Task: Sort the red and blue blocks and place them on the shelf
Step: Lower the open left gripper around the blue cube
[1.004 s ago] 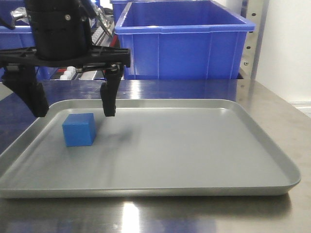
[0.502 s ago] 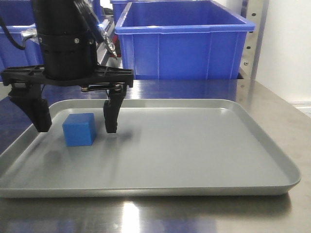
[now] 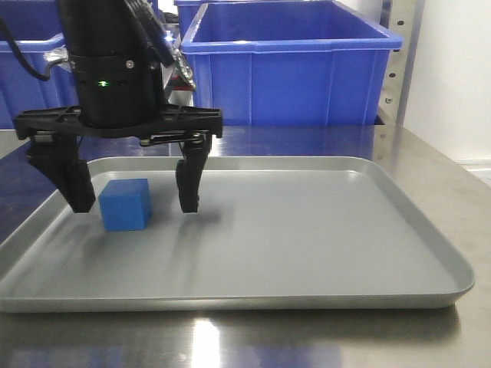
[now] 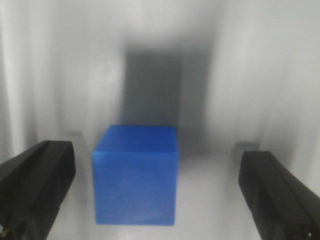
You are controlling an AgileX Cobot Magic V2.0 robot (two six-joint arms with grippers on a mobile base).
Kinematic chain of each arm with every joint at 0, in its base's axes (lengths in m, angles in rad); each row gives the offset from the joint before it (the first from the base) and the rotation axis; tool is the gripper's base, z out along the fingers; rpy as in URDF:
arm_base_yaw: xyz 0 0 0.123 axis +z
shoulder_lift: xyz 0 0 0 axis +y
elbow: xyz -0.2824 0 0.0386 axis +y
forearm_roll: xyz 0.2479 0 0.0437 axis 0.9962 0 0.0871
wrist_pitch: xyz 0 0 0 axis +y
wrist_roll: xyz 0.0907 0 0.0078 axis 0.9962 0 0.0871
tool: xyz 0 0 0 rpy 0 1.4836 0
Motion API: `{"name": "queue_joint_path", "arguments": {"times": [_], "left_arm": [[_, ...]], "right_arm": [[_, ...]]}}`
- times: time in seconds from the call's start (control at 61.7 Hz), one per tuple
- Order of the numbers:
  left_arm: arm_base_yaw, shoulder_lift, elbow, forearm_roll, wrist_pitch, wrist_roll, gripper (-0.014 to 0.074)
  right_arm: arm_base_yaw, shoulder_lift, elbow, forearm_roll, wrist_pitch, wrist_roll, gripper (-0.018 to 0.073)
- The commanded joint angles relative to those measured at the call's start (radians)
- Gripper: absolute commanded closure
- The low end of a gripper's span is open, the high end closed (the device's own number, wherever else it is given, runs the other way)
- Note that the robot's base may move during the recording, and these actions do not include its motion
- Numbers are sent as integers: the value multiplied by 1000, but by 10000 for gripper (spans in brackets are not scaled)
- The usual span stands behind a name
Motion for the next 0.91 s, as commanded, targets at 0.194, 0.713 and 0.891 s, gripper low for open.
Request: {"name": "queue_joint_path", "arguments": {"times": [0.194,0.713,0.891], "left_arm": [[-6,-47,-3,2,0,4,-93],[-2,-56,0,2,0,4,-93],[-2,-56,0,2,-5,4,-93]], "right_arm": [[-7,4,-29,-6,-85,-3,514],[-7,4,-29,-6,-85,-3,514],[-7,4,-29,-6,-85,-3,514]]}}
